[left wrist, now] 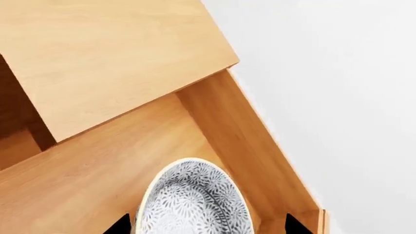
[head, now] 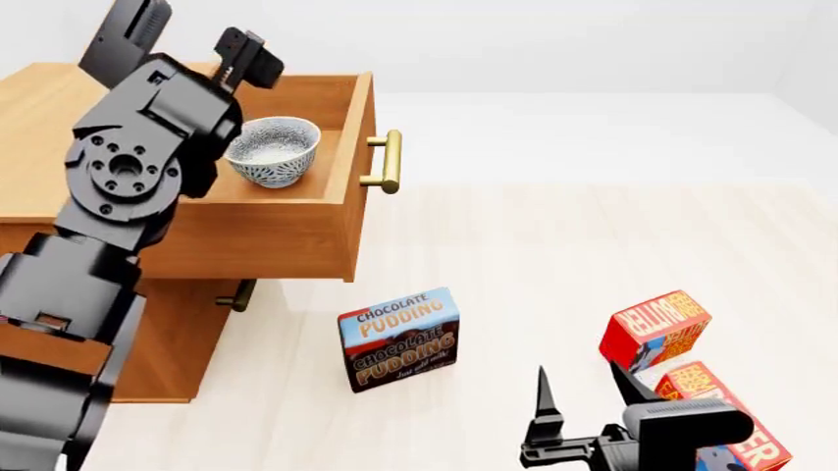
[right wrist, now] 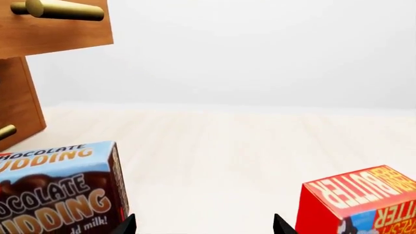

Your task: Put the bowl in the top drawer of the cabinet.

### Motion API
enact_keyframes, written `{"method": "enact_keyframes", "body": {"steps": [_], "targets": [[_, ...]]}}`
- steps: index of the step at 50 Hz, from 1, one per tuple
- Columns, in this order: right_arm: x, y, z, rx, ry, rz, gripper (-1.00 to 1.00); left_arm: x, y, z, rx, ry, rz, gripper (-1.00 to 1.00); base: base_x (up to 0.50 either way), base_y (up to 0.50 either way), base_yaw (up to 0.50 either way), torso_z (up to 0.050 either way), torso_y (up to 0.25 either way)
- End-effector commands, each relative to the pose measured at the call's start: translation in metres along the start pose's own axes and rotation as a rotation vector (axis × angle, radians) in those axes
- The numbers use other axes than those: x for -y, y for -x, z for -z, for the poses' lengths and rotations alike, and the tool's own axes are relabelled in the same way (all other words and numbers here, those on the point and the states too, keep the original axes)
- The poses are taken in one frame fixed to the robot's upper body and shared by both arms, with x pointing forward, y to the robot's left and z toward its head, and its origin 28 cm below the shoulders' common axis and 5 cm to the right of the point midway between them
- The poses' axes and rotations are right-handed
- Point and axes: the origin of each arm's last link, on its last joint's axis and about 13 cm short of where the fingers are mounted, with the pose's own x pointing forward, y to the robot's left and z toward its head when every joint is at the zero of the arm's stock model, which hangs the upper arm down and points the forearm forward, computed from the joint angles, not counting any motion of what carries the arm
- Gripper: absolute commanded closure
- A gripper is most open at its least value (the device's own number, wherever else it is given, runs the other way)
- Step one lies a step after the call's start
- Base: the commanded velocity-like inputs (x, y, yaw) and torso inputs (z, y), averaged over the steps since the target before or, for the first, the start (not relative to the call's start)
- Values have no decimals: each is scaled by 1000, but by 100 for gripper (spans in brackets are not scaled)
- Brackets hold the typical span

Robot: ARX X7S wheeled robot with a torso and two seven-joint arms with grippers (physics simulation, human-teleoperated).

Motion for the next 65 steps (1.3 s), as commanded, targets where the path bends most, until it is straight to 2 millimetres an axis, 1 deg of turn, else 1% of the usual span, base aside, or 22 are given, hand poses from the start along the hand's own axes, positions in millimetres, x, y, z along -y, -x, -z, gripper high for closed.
{"method": "enact_keyframes", "body": {"steps": [1,5,9,16,20,24,29,33,38,43,48,50,57,65], "targets": [[1,2,1,2,-3,0,-100,6,30,-9,24,-12,114,-100,0,0,0,0,0],[1,2,1,3,-4,-1,-100,7,39,-13,55,-7,140,-100,0,0,0,0,0],[0,3,1,2,-4,-2,-100,6,47,-15,43,-4,188,-100,0,0,0,0,0],[-5,0,-4,7,3,-11,-100,3,68,-14,21,-16,326,-100,0,0,0,0,0],[-11,-3,-11,26,22,-21,-100,-5,83,-14,16,-26,432,-100,0,0,0,0,0],[-16,-3,-21,55,32,-23,-100,-17,99,-9,37,-54,560,-100,0,0,0,0,0],[-22,-3,-34,97,30,-32,-100,-37,117,-1,55,-79,698,-100,0,0,0,0,0],[-24,-1,-43,152,43,10,-100,-54,129,6,37,-103,771,-100,0,0,0,0,0],[-27,3,-52,193,38,13,-100,-76,144,19,-4,-128,857,-100,0,0,0,0,0],[-33,10,-60,246,63,26,-100,-97,157,26,7,-135,920,-100,0,0,0,0,0],[-42,18,-69,312,117,36,-100,-114,164,30,11,-127,960,-100,0,0,0,0,0],[-45,21,-73,331,130,39,-100,-121,167,34,29,-152,978,-100,0,0,0,0,0],[-50,30,-83,390,133,51,-100,-147,173,47,66,-189,1004,-100,0,0,0,0,0],[-59,35,-93,465,151,60,-100,-168,184,57,145,-208,1039,-100,0,0,0,0,0]]}}
